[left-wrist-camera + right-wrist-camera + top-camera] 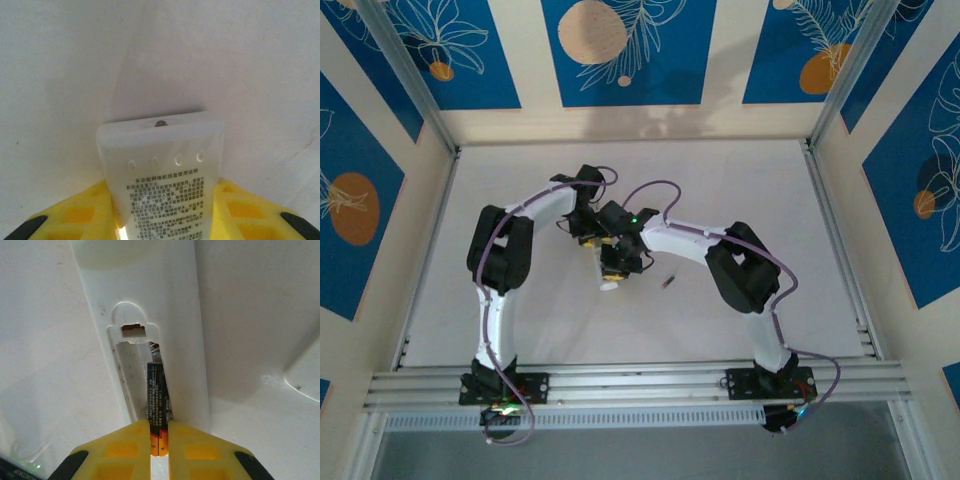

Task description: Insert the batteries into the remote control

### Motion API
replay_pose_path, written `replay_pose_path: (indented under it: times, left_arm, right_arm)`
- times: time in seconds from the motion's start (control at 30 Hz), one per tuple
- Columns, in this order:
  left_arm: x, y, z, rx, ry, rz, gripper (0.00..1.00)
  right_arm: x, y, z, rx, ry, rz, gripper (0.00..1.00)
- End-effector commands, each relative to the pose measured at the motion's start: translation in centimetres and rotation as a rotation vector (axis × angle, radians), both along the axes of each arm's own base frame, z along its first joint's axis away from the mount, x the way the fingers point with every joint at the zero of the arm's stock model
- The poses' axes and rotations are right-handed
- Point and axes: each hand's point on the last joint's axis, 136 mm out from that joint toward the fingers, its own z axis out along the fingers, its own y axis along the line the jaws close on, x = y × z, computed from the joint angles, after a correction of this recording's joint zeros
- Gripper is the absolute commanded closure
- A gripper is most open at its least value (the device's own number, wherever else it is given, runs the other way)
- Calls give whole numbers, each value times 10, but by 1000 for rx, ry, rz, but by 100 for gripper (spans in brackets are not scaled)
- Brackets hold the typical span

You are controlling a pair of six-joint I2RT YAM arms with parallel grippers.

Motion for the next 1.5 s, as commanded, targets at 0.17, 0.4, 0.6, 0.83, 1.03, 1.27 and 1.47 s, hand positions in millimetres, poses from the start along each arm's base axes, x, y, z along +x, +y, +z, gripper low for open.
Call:
replay_pose_path:
  times: [0.17, 0.4, 0.6, 0.83, 1.03, 1.27, 1.47]
  left_arm:
    - [-9, -14, -16, -14, 28, -25, 78]
    - [-11, -22, -12, -42, 26, -29, 78]
    - [-14, -26, -14, -53, 36, -34, 78]
    - [-16, -23, -19, -27, 54, -34, 78]
    - [-17, -20, -19, -13, 53, -36, 78]
    - [-16, -21, -20, -16, 54, -36, 78]
    - [-17, -20, -23, -13, 61, -32, 78]
  right_arm:
    - [20, -41, -23, -257, -114, -48, 91]
    - [26, -42, -23, -270, -134, -66, 91]
    - [42, -44, -22, -295, -191, -52, 91]
    - [34, -39, -42, -315, -184, 6, 90]
    - [35, -49, -52, -398, -223, 40, 90]
    - [46, -37, -59, -363, -236, 45, 90]
    - [33, -27, -67, -366, -228, 41, 90]
